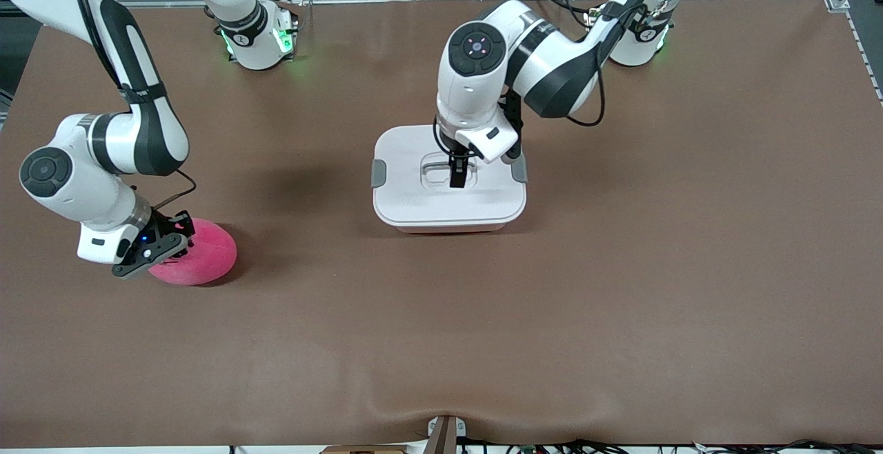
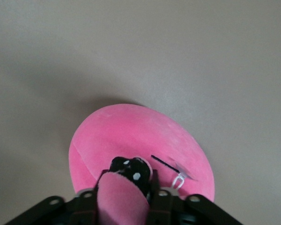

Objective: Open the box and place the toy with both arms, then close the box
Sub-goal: 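Lift the lid with the left gripper while the right gripper lifts the plush, then carry the pink plush over the pink tub and release it inside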

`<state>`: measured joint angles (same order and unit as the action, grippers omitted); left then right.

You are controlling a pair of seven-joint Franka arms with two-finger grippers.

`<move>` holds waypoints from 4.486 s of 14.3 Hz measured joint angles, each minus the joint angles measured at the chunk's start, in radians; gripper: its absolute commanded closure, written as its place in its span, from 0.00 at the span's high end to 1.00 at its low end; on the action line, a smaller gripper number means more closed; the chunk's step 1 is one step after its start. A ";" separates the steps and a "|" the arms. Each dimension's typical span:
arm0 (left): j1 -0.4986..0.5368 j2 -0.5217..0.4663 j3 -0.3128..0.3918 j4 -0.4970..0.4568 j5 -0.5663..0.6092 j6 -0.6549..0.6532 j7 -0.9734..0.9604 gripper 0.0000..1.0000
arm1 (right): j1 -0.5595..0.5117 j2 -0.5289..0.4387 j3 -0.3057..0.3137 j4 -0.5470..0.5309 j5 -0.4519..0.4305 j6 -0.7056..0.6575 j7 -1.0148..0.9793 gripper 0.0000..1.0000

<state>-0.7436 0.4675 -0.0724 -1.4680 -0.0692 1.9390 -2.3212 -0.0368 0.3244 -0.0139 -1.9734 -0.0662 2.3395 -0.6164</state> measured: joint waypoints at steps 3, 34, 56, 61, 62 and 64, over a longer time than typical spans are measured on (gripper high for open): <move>-0.015 0.026 0.000 0.000 0.000 0.003 -0.063 1.00 | 0.004 0.000 0.003 0.033 0.000 -0.124 -0.074 0.00; -0.053 0.032 0.011 -0.029 0.050 0.024 -0.138 0.00 | 0.011 0.078 0.005 0.409 -0.007 -0.083 -1.154 0.00; 0.252 -0.249 0.018 -0.250 0.063 -0.052 0.189 0.00 | 0.129 0.138 0.011 0.508 -0.020 -0.126 -1.415 0.00; 0.336 -0.289 0.019 -0.308 0.063 -0.030 0.258 0.00 | 0.215 0.138 0.019 0.523 -0.020 -0.247 -1.452 0.00; 0.352 -0.290 0.019 -0.315 0.063 -0.025 0.264 0.00 | 0.254 0.138 0.020 0.534 -0.020 -0.277 -1.452 0.00; 0.391 -0.291 0.020 -0.329 0.063 -0.017 0.314 0.00 | 0.342 0.138 0.021 0.563 -0.020 -0.339 -1.428 0.00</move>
<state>-0.3524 0.1768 -0.0527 -1.7973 -0.0062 1.9223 -2.0073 0.3055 0.4623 0.0069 -1.4099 -0.0861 2.0001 -2.0448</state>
